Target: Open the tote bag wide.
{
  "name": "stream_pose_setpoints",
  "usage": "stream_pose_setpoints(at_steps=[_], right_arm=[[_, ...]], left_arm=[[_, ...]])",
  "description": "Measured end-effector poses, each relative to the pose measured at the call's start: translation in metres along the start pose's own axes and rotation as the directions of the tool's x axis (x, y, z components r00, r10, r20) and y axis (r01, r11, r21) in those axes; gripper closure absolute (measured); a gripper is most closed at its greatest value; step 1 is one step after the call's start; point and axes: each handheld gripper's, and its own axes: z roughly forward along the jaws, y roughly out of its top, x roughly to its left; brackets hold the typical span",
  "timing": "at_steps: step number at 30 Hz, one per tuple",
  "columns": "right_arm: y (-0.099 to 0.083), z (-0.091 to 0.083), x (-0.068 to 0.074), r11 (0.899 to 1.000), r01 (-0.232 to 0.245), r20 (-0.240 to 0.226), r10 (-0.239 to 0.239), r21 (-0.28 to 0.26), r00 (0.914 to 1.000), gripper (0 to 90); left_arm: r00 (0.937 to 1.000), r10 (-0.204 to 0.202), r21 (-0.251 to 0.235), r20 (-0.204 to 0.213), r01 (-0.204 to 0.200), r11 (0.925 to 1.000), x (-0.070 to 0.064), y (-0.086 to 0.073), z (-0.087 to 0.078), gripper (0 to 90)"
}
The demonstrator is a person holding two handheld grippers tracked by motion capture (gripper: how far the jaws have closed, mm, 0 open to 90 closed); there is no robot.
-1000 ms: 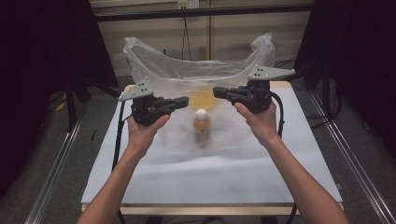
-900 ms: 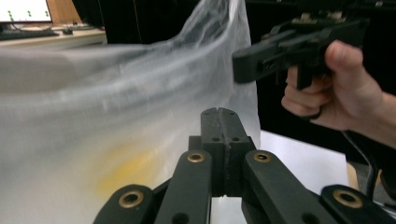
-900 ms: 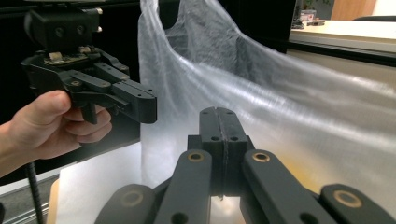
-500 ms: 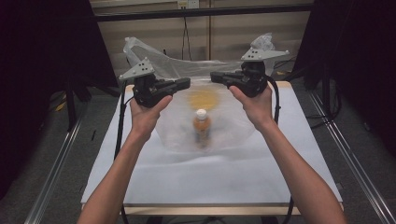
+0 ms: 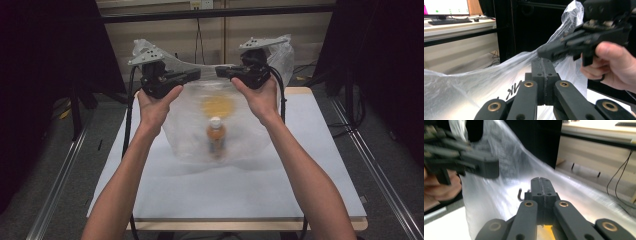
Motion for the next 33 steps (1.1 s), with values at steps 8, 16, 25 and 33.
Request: stream_pose_setpoints(at_steps=[8, 16, 25, 33], right_arm=[[-0.030, 0.020, 0.011, 0.996, 0.027, -0.072, -0.021, 0.085, 0.9972, 90.0], [-0.054, 0.025, 0.027, 0.993, 0.045, -0.160, -0.028, 0.106, 0.9867, 90.0], [-0.073, 0.018, 0.035, 0.994, 0.047, -0.223, -0.022, 0.104, 0.9745, 90.0], [-0.089, 0.007, 0.041, 0.992, 0.061, -0.244, -0.033, 0.108, 0.9693, 90.0]], left_arm=[[1.0000, 0.003, 0.023, 0.003, -0.003, 0.9997, -0.002, -0.012, 0.003, 90.0], [0.9999, 0.012, 0.053, 0.001, -0.012, 0.9985, -0.006, -0.019, 0.006, 90.0], [0.9997, 0.011, 0.106, 0.022, -0.013, 0.9943, -0.009, -0.038, 0.016, 90.0], [0.9994, -0.002, 0.132, 0.034, -0.003, 0.9913, -0.012, -0.054, 0.021, 90.0]])
